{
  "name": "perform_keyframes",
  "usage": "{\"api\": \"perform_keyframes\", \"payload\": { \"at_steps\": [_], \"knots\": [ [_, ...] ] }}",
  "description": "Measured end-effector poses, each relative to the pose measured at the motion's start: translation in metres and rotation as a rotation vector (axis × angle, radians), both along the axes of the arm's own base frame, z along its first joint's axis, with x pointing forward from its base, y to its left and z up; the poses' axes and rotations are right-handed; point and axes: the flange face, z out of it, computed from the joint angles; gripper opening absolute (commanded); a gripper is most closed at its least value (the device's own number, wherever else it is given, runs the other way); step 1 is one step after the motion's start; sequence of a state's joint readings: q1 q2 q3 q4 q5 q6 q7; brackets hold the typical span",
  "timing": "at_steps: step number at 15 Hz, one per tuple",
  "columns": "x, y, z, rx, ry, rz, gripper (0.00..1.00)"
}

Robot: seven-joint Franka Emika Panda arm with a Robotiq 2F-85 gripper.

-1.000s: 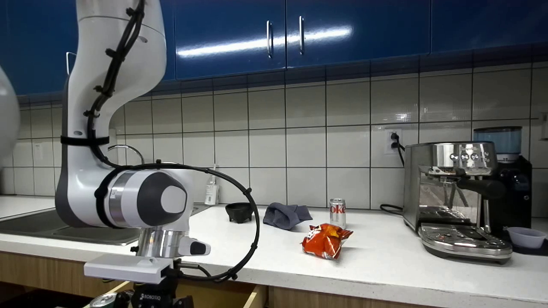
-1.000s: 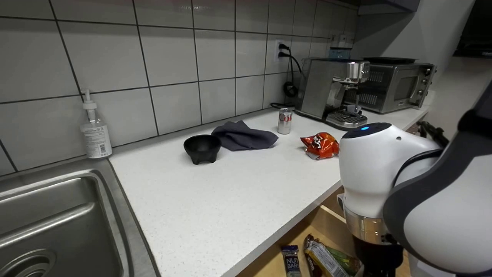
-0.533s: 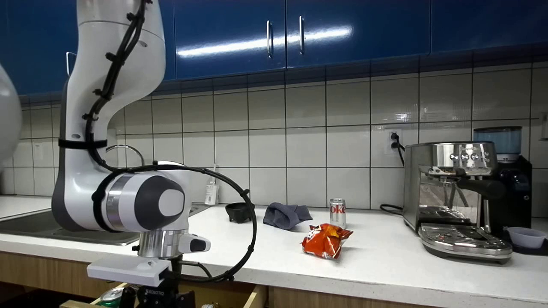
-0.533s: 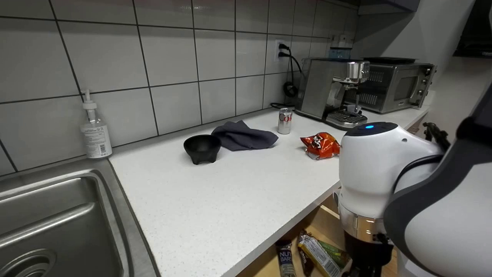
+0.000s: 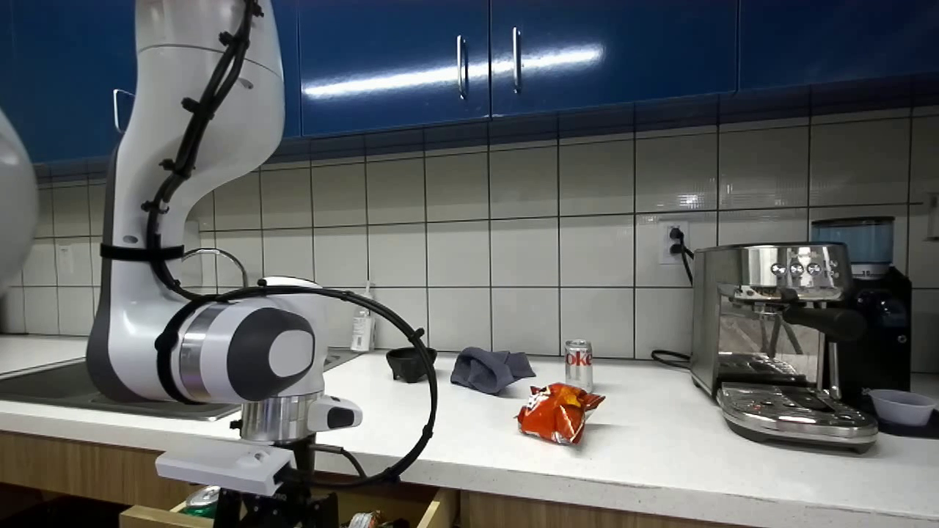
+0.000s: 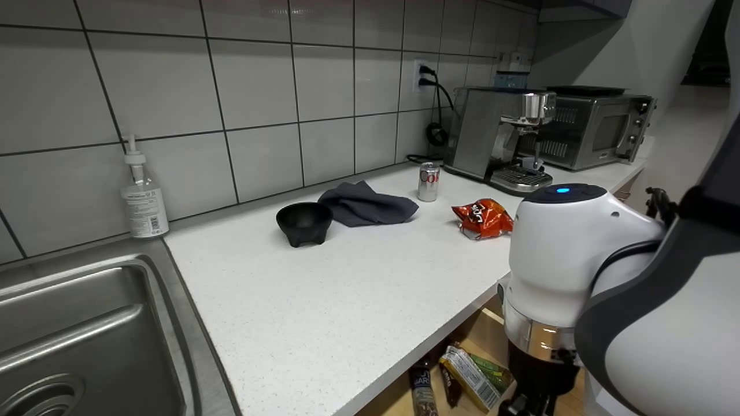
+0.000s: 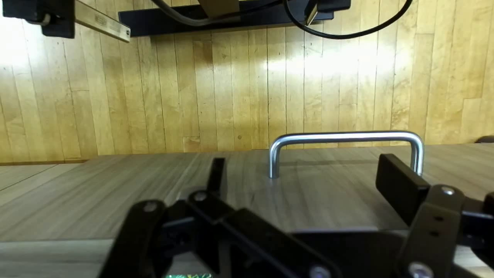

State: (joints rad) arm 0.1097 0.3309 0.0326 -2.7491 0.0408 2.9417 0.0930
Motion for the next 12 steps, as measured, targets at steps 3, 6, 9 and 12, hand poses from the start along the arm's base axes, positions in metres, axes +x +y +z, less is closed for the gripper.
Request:
{"api": "perform_keyframes", "payload": {
  "at_steps": [3,6,9,12],
  "knots": [
    [0.0021,0.0023,0.0008,0.006,-0.023,-0.007,1.0],
    [0.0039,0.0038,0.0008,0.013,-0.044,-0.018,1.0],
    [0.006,0.0044,0.0011,0.018,-0.068,-0.029,1.0],
    [0.0082,0.0043,0.0016,0.022,-0.089,-0.033,1.0]
  ]
}}
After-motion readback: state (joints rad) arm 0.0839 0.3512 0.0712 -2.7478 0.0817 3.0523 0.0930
